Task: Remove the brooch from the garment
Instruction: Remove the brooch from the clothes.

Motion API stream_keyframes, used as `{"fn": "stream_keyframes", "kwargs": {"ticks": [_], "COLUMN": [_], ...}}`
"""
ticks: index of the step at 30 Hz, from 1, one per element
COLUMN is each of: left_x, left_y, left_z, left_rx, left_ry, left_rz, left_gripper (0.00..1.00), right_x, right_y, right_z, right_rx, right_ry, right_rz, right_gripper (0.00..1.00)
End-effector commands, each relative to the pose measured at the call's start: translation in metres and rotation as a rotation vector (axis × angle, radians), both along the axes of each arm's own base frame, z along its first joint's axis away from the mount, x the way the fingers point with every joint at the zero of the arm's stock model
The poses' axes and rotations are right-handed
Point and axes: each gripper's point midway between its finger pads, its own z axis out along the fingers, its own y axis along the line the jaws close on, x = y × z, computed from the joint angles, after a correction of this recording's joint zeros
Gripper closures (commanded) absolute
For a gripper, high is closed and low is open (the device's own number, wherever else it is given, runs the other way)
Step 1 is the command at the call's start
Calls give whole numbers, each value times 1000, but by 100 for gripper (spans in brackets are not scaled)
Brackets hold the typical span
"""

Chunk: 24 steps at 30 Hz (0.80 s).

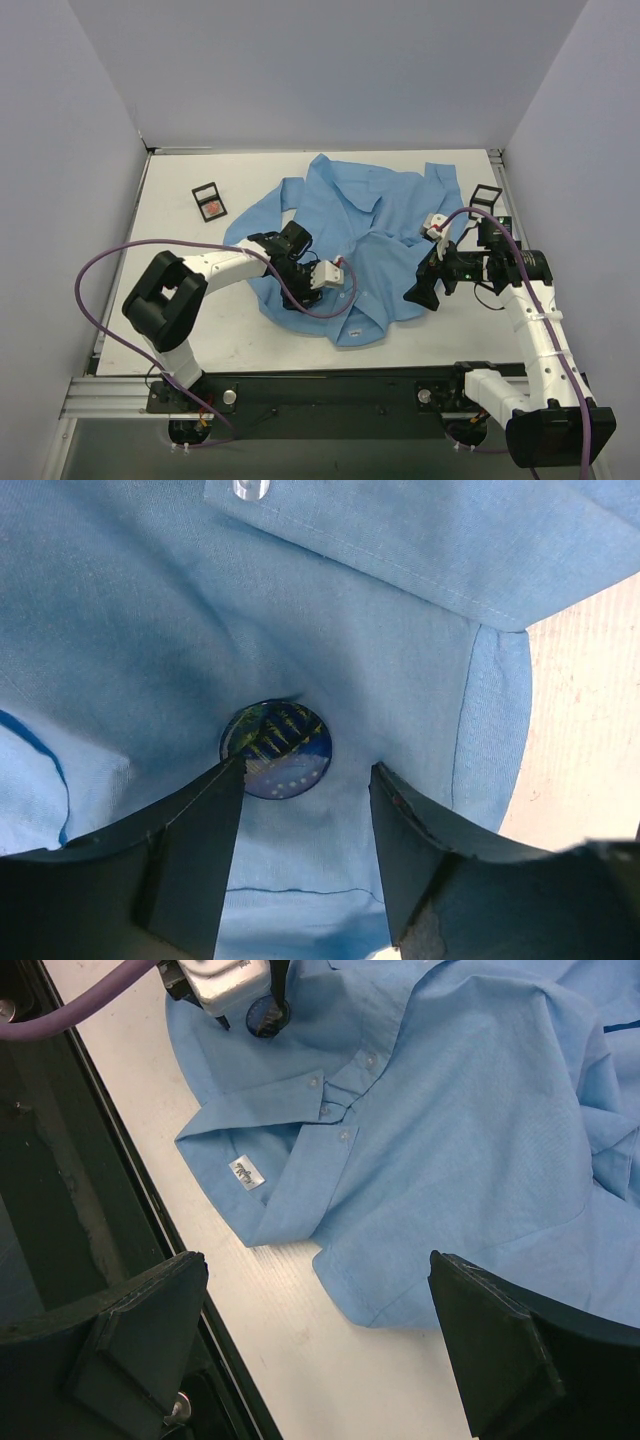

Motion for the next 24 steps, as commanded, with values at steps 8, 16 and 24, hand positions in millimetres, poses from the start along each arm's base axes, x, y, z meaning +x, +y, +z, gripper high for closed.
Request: {"fn": "stream_keyframes", "kwargs": {"ticks": [8,16,24], "left_x": [15,14,10], "left_y": [-14,-12,-11], "left_z": [-5,-13,-17], "left_rx": [-7,13,23], "left_ry": [-9,12,39], "left_rz": [-3,-2,-8], "left_gripper": [17,17,41], "right_x": [-5,-5,-5], "right_y": [3,3,3], "right_z": [-3,-3,-3], "right_rx": [24,27,27], "right_ry": [15,20,19], "right_rz": [21,20,20], "right_gripper": [0,0,0]}}
